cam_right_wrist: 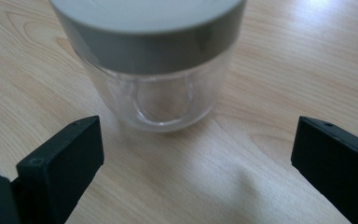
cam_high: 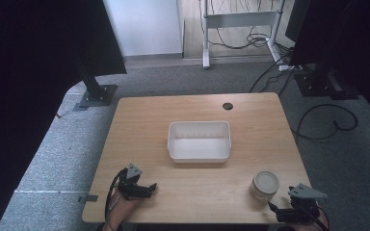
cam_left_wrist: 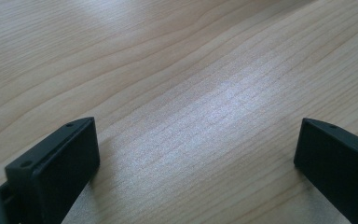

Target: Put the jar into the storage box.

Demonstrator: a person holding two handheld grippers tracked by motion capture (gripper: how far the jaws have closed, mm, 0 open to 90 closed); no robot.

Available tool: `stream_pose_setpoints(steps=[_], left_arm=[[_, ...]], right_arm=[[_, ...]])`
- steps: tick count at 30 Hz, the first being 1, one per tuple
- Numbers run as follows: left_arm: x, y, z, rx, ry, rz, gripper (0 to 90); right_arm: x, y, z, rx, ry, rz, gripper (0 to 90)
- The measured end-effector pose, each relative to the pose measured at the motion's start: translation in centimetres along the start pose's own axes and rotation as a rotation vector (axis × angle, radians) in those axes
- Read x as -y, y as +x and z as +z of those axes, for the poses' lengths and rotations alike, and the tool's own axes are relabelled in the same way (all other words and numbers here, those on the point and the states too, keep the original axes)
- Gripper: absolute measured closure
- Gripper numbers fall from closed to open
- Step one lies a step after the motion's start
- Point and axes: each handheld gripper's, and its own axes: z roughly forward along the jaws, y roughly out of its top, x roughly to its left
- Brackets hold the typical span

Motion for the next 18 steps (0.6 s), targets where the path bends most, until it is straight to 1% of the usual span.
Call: stream_pose_setpoints(steps=[12, 18], left_arm=[[0.0, 0.0, 0.0, 0.0, 0.0, 0.0, 0.0], [0.0, 0.0, 0.0, 0.0, 0.0, 0.0, 0.0]], right_arm=[[-1.1, 0.7, 0.8, -0.008, -0.007, -0.043, 1.9], [-1.5, 0.9, 1.1, -0.012, -0.01, -0.056, 2.0]])
